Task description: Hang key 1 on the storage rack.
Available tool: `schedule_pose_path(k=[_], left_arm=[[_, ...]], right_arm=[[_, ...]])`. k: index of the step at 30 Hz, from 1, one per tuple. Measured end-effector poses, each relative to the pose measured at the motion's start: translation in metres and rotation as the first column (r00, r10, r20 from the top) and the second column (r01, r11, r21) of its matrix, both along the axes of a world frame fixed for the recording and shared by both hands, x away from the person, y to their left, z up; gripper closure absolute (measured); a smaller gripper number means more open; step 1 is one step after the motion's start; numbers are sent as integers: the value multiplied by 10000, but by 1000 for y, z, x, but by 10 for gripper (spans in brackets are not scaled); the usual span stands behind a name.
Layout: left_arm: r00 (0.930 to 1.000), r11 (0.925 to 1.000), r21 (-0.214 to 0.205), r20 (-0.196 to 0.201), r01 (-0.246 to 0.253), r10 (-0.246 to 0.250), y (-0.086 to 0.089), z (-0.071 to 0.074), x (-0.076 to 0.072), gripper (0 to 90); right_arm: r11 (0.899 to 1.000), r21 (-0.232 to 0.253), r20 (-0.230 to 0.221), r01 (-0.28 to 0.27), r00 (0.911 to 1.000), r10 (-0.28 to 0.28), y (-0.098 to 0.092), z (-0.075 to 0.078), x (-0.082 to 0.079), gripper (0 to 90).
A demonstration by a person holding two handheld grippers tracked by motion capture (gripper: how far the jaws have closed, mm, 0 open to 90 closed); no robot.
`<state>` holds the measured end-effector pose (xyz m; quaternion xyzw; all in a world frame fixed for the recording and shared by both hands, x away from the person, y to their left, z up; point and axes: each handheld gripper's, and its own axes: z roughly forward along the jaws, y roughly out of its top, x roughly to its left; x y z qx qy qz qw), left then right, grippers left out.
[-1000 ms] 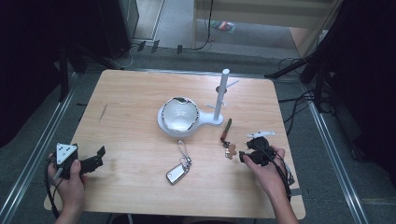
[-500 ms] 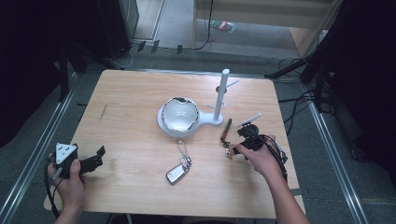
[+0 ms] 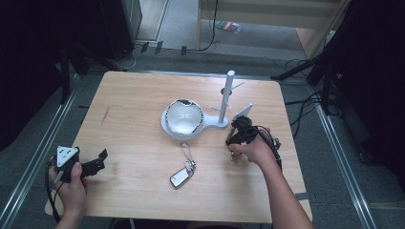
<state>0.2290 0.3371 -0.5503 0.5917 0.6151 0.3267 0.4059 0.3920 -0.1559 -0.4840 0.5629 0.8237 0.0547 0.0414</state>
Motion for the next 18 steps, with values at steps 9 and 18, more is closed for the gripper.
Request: schedule_pose_path(k=[9, 18], left_arm=[[10000, 10000, -43, -20, 4, -4, 0, 0, 0, 0], [10000, 10000, -77, 4, -13, 13, 0, 0, 1, 0]], right_arm=[[9936, 510, 275, 1011, 9943, -1026, 14, -1, 13, 414], [9554, 1292, 97, 2657, 9630, -2692, 19, -3, 25, 553]])
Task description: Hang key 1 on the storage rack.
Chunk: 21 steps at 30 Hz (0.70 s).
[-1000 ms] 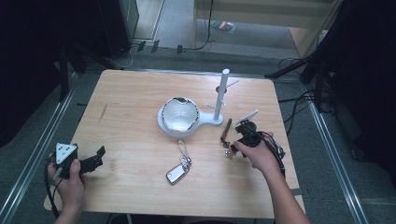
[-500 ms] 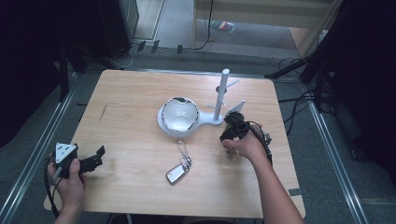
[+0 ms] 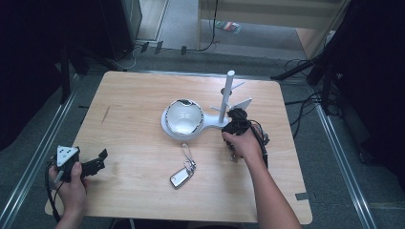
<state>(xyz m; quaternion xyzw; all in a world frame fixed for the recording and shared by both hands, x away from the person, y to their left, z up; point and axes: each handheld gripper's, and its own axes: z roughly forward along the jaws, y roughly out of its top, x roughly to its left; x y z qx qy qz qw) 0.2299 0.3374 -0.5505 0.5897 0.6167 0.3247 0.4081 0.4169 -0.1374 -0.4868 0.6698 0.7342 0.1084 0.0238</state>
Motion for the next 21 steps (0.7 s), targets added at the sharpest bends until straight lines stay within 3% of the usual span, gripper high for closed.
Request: schedule_pose_path(k=[5, 6, 11, 21], left_arm=[[10000, 10000, 10, -12, -7, 7, 0, 0, 0, 0], [10000, 10000, 28, -18, 16, -16, 0, 0, 1, 0], [10000, 10000, 8, -37, 2, -2, 0, 0, 1, 0], [10000, 10000, 20, -48, 7, -7, 0, 0, 1, 0]], right_arm=[[9996, 99, -11, 256, 9997, -256, -3, -6, 1, 596], [9987, 308, -72, 408, 9992, -406, -5, -9, 0, 628], [9988, 195, -175, 441, 9989, -437, -9, -10, 0, 731], [9971, 506, -106, 562, 9984, -558, -17, -9, -3, 788]])
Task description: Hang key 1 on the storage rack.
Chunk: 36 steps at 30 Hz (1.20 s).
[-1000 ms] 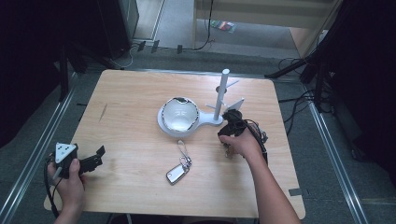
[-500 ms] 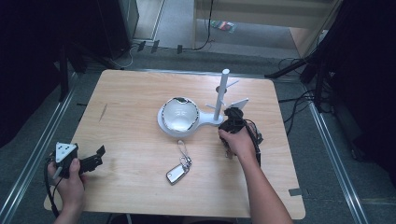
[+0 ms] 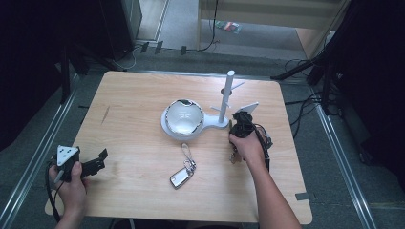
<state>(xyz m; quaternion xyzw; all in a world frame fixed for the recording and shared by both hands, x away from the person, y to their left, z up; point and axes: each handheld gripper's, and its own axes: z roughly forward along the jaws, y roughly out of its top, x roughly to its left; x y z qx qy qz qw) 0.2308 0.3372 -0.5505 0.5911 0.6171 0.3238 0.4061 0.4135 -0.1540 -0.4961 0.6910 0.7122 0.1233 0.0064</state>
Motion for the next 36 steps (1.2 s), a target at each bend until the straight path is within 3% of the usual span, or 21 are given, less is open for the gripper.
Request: schedule_pose_path(k=[13, 21, 26, 27, 33, 34, 36], left_arm=[[10000, 10000, 0, -7, -3, 3, 0, 0, 0, 0], [10000, 10000, -1, -8, -5, 5, 0, 0, 0, 0], [10000, 10000, 4, -14, -11, 11, 0, 0, 0, 0], [10000, 10000, 4, -15, -6, 6, 0, 0, 0, 0], [10000, 10000, 16, -17, -11, 11, 0, 0, 0, 0], [10000, 10000, 16, -17, -11, 11, 0, 0, 0, 0], [10000, 10000, 16, -21, -13, 13, 0, 0, 0, 0]], right_arm=[[9999, 57, 457, 129, 9989, -131, -12, 8, -4, 813], [9992, 320, 1232, 252, 9920, -289, -19, 19, -7, 813], [9981, 497, 1781, 375, 9829, -458, -21, 26, -9, 813], [9980, 518, 2088, 372, 9768, -473, -22, 30, -10, 813], [9975, 556, 2863, 446, 9563, -587, -24, 40, -13, 813], [9975, 556, 2863, 446, 9563, -587, -24, 40, -13, 813], [9972, 572, 3177, 474, 9461, -632, -24, 44, -15, 813]])
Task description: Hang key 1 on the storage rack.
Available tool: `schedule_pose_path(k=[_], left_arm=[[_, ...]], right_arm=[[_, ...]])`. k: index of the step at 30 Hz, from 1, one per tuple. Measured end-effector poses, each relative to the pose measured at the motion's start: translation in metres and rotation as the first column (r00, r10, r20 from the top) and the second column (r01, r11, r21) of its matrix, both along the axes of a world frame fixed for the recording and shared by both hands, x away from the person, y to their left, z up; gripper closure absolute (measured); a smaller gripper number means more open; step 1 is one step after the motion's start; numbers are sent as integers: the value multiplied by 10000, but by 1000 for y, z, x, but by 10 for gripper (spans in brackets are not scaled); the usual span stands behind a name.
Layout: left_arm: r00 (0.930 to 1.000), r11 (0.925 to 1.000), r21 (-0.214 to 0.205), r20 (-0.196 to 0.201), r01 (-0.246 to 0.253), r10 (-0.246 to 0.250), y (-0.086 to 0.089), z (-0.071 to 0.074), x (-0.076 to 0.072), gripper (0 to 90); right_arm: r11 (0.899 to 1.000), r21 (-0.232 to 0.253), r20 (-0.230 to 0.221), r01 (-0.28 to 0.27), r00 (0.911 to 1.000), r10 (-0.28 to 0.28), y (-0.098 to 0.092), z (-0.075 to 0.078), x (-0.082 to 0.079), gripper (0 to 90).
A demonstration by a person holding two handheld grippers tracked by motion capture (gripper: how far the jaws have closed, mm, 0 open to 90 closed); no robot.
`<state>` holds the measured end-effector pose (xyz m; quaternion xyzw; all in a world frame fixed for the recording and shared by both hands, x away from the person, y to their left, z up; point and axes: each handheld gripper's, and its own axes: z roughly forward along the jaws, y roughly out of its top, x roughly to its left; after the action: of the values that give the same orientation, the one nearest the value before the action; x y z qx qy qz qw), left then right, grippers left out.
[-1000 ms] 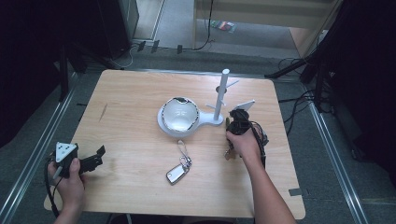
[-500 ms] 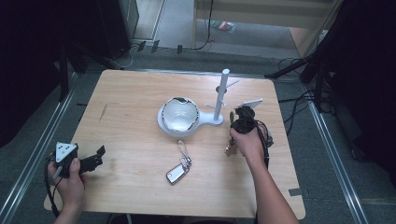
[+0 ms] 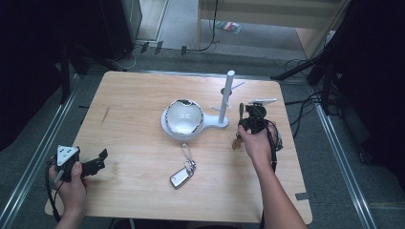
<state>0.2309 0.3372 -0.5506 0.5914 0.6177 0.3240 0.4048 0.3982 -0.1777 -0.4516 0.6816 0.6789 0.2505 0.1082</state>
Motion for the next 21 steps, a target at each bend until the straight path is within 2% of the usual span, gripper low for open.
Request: schedule_pose_path(k=[1, 5, 6, 7, 8, 9, 11, 12, 13, 14, 15, 16, 17, 18, 19, 21], left_arm=[[10000, 10000, 1, 0, 1, -1, 0, 0, 0, 0], [10000, 10000, -15, -12, 6, -6, 0, 0, 0, 0], [10000, 10000, -15, -12, 6, -6, 0, 0, 0, 0], [10000, 10000, -20, -21, 7, -7, 0, 0, 0, 0], [10000, 10000, -20, -21, 7, -7, 0, 0, 0, 0], [10000, 10000, -21, -24, 12, -12, 0, 0, 0, 0], [10000, 10000, -22, -21, 8, -8, 0, 0, 0, 0], [10000, 10000, -17, -32, 11, -11, 0, 0, 0, 0], [10000, 10000, -16, -27, 10, -10, 0, 0, 0, 0], [10000, 10000, -15, -31, 13, -13, 0, 0, 0, 0], [10000, 10000, -15, -31, 13, -13, 0, 0, 0, 0], [10000, 10000, -23, -41, 20, -20, 0, 0, 0, 0], [10000, 10000, -26, -32, 11, -11, 0, 0, 0, 0], [10000, 10000, -26, -32, 11, -11, 0, 0, 0, 0], [10000, 10000, -32, -32, 12, -12, 0, 0, 0, 0], [10000, 10000, -29, -36, 10, -10, 0, 0, 0, 0]], right_arm=[[10000, 3, 354, 28, 9994, -28, 0, 4, -1, 813], [9998, -31, 1016, 196, 9946, -192, 0, 10, -4, 813], [9998, -31, 1016, 196, 9946, -192, 0, 10, -4, 813], [9996, 7, 1460, 267, 9889, -265, 0, 15, -6, 813], [9996, 7, 1460, 267, 9889, -265, 0, 15, -6, 813], [9996, -60, 1957, 266, 9804, -249, 0, 18, -9, 813], [9993, -138, 2413, 339, 9700, -296, 2, 22, -11, 814], [9993, -138, 2413, 339, 9700, -296, 2, 22, -11, 814], [9988, -250, 2846, 412, 9581, -324, 2, 25, -13, 813], [9987, -257, 2979, 437, 9540, -341, 3, 26, -14, 813], [9987, -257, 2979, 437, 9540, -341, 3, 26, -14, 813], [9983, -385, 3192, 431, 9472, -286, 3, 27, -14, 813], [9970, -576, 3683, 518, 9293, -270, 4, 29, -16, 813], [9970, -576, 3683, 518, 9293, -270, 4, 29, -16, 813], [9955, -764, 4128, 566, 9106, -201, 5, 31, -18, 813], [9952, -804, 4388, 552, 8985, -144, 5, 33, -19, 813]])
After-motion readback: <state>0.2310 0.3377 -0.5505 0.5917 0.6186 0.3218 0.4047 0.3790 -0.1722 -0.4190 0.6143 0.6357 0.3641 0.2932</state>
